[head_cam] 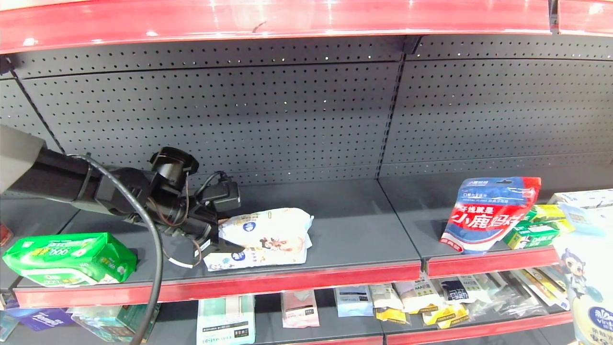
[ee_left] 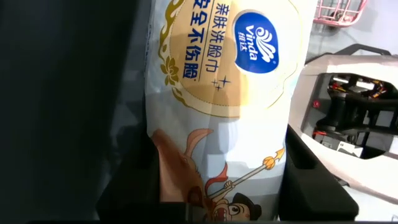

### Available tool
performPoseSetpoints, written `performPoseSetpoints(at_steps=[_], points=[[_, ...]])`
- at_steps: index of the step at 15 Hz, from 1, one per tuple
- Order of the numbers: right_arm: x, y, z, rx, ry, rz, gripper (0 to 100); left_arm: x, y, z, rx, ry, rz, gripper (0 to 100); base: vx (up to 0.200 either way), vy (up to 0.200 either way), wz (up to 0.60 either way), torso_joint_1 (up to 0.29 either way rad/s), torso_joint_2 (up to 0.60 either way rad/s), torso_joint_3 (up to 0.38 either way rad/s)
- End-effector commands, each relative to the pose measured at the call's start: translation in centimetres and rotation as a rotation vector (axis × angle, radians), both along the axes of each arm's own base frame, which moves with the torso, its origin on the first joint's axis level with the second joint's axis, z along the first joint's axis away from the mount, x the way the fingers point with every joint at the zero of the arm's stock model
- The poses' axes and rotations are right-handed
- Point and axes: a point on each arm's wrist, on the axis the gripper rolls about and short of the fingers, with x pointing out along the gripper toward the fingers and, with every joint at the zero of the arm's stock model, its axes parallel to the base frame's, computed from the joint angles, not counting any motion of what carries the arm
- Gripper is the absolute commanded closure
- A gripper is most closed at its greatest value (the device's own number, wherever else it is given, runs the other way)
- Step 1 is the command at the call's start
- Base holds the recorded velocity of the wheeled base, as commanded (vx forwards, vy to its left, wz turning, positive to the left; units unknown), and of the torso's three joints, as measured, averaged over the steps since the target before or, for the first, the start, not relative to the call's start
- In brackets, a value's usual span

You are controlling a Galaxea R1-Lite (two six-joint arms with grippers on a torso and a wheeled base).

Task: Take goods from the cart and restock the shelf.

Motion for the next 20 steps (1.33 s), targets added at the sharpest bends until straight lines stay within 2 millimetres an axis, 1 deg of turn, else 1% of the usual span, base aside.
performPoseSetpoints(at_steps=[1, 3, 6, 11, 17, 20], points=[[0.0, 0.0, 0.0, -0.001, -0.001, 0.001, 100, 0.4, -0.1, -0.8, 0.002, 0.005, 0.000, 100, 0.000, 0.000, 0.00, 0.000, 0.00, 0.000], [0.0, 0.0, 0.0, -0.001, -0.001, 0.001, 100, 1.1, -0.2, -1.7, -0.003, -0.017, -0.008, 100, 0.000, 0.000, 0.00, 0.000, 0.00, 0.000], [0.0, 0.0, 0.0, -0.001, -0.001, 0.002, 100, 0.8, -0.3, -2.3, 0.002, -0.006, -0.023, 100, 0.000, 0.000, 0.00, 0.000, 0.00, 0.000], [0.0, 0.0, 0.0, -0.001, -0.001, 0.001, 100, 0.4, -0.2, -1.7, -0.022, -0.008, -0.037, 100, 0.000, 0.000, 0.00, 0.000, 0.00, 0.000], [0.0, 0.0, 0.0, -0.001, -0.001, 0.001, 100, -0.5, 0.0, -2.6, -0.004, 0.010, -0.076, 100, 0.000, 0.000, 0.00, 0.000, 0.00, 0.000], [0.0, 0.0, 0.0, -0.001, -0.001, 0.001, 100, -0.5, 0.0, -2.6, -0.006, 0.011, -0.075, 100, 0.000, 0.000, 0.00, 0.000, 0.00, 0.000]])
